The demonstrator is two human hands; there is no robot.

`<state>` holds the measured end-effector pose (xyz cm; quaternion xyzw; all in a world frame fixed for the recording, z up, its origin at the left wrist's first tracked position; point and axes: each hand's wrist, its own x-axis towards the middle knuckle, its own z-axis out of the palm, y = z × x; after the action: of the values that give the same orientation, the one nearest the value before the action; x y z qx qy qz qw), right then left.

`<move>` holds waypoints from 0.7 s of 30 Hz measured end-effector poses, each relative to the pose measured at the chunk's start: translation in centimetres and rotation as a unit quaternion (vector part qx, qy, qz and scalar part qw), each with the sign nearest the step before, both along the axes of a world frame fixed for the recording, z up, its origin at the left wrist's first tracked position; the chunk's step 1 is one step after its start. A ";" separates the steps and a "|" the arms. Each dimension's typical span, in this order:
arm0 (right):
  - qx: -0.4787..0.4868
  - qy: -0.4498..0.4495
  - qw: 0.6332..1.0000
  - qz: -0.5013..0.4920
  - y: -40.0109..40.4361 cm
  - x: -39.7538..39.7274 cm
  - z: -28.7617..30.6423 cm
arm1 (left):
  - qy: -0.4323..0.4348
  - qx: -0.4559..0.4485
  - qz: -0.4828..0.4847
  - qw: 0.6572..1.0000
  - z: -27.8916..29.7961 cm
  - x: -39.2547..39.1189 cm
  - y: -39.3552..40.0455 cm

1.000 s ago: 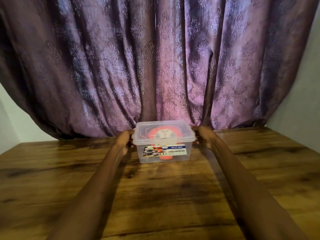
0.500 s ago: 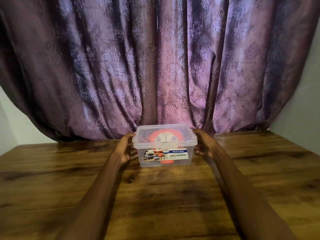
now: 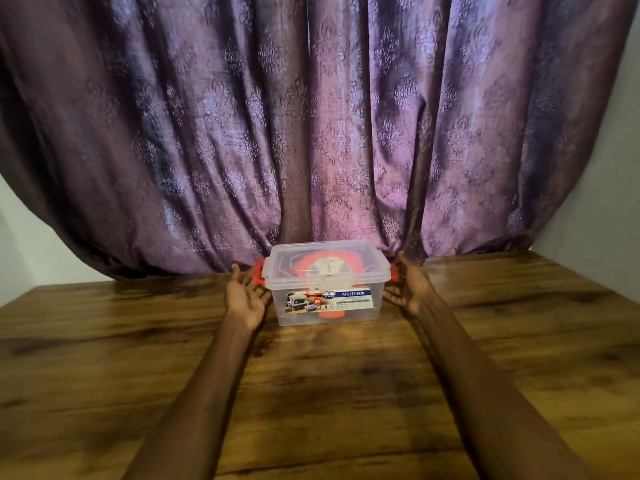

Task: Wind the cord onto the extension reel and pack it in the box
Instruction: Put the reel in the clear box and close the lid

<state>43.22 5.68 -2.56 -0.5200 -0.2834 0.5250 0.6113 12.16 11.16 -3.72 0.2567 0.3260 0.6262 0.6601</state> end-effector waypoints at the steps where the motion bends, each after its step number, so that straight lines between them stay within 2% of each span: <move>1: 0.018 0.016 1.000 -0.018 0.1 -0.1 -0.1 | 0.002 0.017 0.002 1.000 0.1 0.2 -0.2; 5: 0.082 0.049 0.995 -0.026 -0.1 -1.2 -0.4 | 0.045 0.067 0.000 0.997 0.1 2.0 -1.7; 8: 0.112 0.057 0.992 0.016 -0.5 -2.9 -0.7 | 0.089 0.136 -0.038 0.986 0.1 3.3 -2.8; 11: 0.175 0.108 0.978 0.028 -0.3 -4.0 -0.9 | 0.123 0.159 0.001 0.980 0.1 3.4 -3.0; 16: 0.139 0.048 0.989 0.010 -0.7 -4.0 -0.8 | 0.195 0.176 -0.003 0.965 0.3 2.7 -3.3; 21: 0.176 0.011 0.984 -0.023 -1.0 -4.4 0.8 | 0.248 0.198 -0.011 0.948 1.4 2.6 -3.4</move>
<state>38.79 4.67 -1.77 -0.4050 -0.3522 0.4585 0.7083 14.77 7.72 -2.28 0.5331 0.3458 0.5878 0.5008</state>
